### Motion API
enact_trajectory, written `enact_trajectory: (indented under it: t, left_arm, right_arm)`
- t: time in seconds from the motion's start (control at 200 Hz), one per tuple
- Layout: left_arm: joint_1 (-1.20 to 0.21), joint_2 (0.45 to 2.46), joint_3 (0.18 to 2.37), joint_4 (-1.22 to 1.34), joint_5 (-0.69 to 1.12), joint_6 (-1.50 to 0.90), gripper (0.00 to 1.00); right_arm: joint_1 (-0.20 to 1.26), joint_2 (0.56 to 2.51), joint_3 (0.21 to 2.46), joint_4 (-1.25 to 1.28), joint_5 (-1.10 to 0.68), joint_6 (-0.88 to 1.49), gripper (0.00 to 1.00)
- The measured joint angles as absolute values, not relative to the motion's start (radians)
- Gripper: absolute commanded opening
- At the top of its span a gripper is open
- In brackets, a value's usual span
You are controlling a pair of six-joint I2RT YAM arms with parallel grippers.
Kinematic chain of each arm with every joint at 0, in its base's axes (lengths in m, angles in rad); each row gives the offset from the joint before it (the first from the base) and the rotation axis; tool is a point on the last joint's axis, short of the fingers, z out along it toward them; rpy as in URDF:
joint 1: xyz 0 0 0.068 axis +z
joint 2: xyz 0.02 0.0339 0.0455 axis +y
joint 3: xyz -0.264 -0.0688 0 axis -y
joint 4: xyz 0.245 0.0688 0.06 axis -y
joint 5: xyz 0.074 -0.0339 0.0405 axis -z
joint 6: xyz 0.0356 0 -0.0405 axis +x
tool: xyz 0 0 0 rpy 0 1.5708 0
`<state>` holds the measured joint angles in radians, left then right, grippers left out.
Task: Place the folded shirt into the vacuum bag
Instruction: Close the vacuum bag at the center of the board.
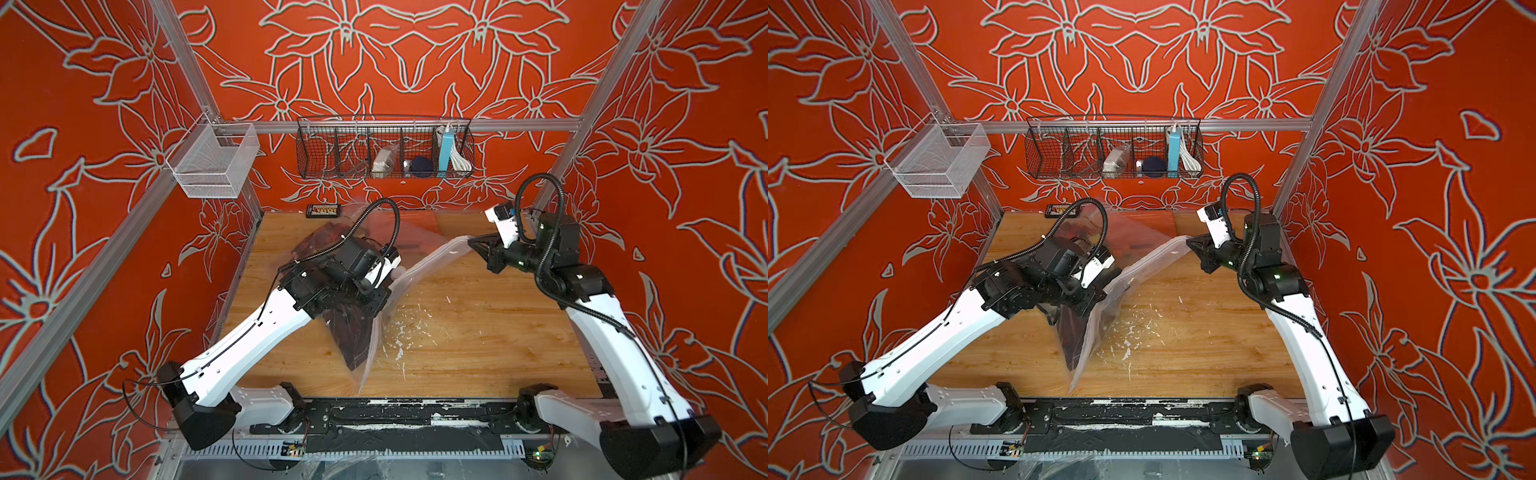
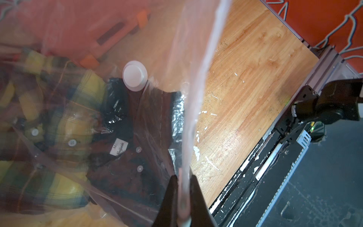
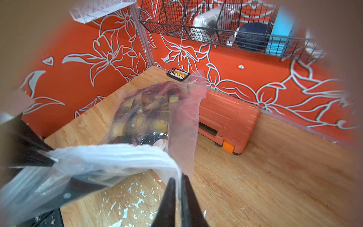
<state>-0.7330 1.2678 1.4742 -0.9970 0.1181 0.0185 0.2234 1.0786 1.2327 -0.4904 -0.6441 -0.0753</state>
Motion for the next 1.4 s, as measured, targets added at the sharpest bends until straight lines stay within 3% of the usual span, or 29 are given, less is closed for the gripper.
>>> enact_trajectory:
  t: [0.315,0.59,0.906,1.121,1.401]
  left_arm:
    - [-0.731,1.286,1.673,-1.084,0.094,0.220,0.00]
    - [-0.731,1.285,1.677,-1.116,0.087,0.296,0.00]
    - [-0.731,1.282,1.666,-1.112,0.091,0.315,0.00]
    - [-0.731,1.278,1.658,-1.111,0.099,0.318,0.00]
    - [-0.728,1.278,1.658,-1.119,0.116,0.317,0.00]
  right_arm:
    - [0.321,1.090,1.406,-0.702,-0.658,-0.349,0.52]
    - [0.498,1.240,1.633,-0.849,-0.740,-0.599,0.62]
    - [0.582,1.484,1.916,-1.001,-0.756,-0.853,0.66]
    - [0.618,1.595,1.964,-1.087,-0.725,-0.939,0.66]
    - [0.649,1.621,1.971,-1.114,-0.637,-0.960,0.57]
